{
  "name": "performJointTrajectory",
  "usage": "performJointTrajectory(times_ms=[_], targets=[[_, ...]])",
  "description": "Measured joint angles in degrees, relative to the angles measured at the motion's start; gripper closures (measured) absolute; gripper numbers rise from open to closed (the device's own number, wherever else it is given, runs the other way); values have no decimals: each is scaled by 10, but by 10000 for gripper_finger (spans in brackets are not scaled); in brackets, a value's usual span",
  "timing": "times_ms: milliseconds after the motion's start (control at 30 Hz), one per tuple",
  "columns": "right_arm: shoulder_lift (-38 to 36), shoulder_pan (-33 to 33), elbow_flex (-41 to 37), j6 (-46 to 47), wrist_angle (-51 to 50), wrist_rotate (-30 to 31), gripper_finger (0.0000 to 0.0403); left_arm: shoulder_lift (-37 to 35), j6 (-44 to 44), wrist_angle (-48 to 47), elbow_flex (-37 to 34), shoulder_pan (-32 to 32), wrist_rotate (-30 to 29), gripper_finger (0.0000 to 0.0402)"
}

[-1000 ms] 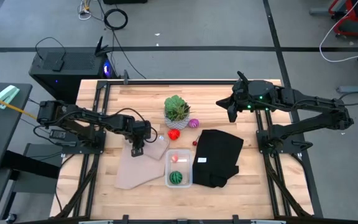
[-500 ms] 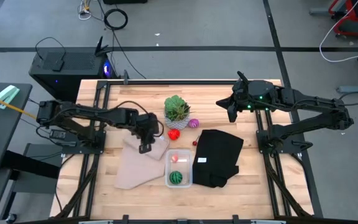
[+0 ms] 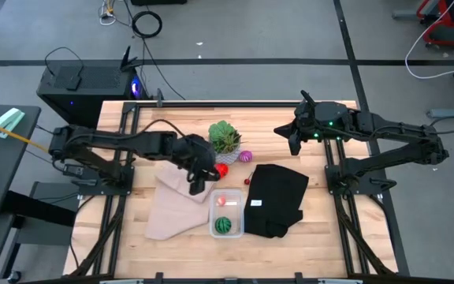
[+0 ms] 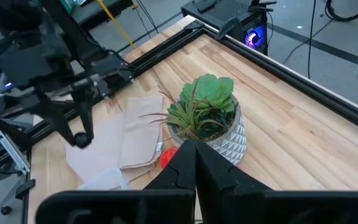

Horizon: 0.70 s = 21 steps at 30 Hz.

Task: Pick and placing Produce into tupperware
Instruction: Put the blueberry into the transparent container

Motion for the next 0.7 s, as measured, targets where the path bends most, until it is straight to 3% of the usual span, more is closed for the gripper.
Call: performJointTrajectory(times_ms=[167,267,500,700], targets=[[0,0,0,-3,-11,-5,397,51,-14,-2,32,-17,0,279],[0,0,0,-4,-17,-11,397,90,12,-42,101,-27,-1,281],[-9,0,0,-10,-37,-16,396,192,74,-230,254,-30,-2,278],[-17,0,0,-16,-54,-14,397,256,77,-247,340,-31,-1,279]])
